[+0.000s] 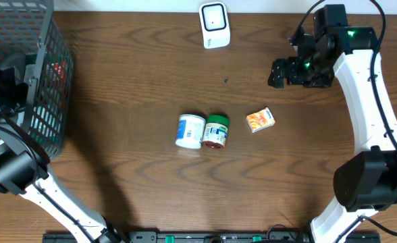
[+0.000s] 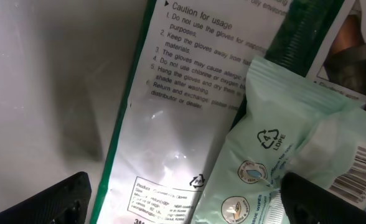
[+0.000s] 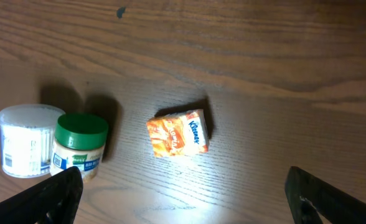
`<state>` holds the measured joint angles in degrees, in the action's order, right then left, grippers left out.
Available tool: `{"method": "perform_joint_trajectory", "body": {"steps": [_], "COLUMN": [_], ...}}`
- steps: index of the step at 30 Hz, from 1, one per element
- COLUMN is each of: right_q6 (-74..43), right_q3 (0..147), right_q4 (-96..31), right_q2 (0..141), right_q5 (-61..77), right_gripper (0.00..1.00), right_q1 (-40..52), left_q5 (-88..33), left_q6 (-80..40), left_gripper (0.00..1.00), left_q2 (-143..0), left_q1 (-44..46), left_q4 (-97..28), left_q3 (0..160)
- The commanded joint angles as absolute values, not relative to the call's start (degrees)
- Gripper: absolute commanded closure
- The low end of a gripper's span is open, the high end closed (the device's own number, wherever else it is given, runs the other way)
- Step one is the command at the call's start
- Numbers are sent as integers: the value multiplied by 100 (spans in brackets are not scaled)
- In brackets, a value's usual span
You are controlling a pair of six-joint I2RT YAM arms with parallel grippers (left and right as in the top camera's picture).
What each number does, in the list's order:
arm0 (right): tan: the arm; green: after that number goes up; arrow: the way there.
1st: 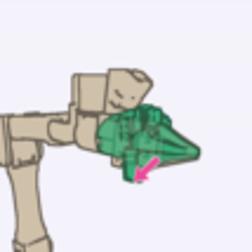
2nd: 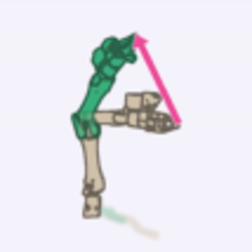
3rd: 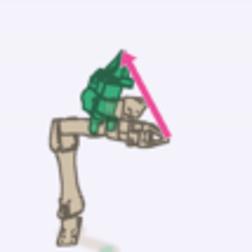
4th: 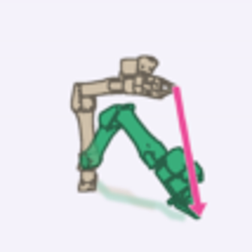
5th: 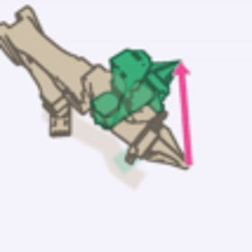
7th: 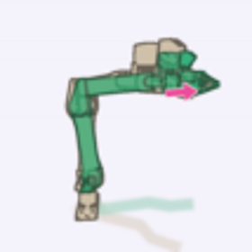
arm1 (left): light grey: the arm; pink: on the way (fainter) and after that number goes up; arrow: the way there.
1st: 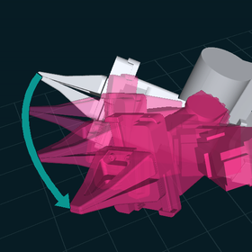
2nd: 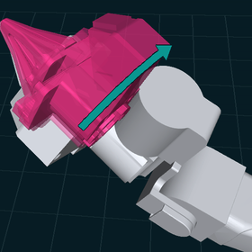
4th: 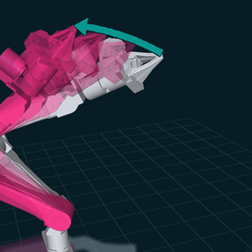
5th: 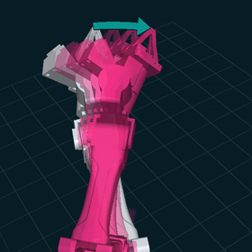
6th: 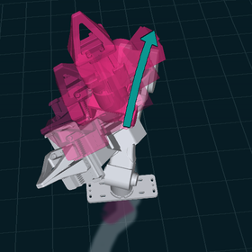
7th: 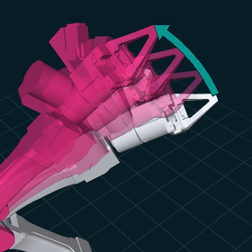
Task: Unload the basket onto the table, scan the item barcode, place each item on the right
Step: 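Reach the left gripper into the basket and grasp the green glove pack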
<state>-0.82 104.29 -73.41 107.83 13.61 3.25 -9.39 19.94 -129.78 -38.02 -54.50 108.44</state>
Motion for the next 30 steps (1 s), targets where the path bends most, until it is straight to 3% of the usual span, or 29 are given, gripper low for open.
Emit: {"method": "perform_joint_trajectory", "body": {"steps": [1, 23, 27, 28, 30], "right_q6": [-19, -43, -43, -43, -43], "right_q3": [10519, 10370, 10370, 10370, 10370], "right_q4": [-7317, -7236, -7236, -7231, -7218], "right_q2": [10698, 10700, 10700, 10700, 10700], "right_q5": [1354, 1356, 1356, 1356, 1356], "right_gripper": [1, 1, 1, 1, 1], "right_q1": [342, 342, 342, 342, 342], "left_q5": [-1194, -1549, -1750, -1774, -1922], "left_q6": [2139, 2143, 2143, 2143, 2215], "left_gripper": [2, 0, 17, 27, 36], "left_q2": [-13334, -13334, -13336, -13336, -13336], "left_q1": [-3765, -3765, -3763, -3763, -3765], "left_q4": [-5583, -5468, -5507, -5529, -5575], "left_q3": [10436, 9850, 9845, 9845, 9845]}}
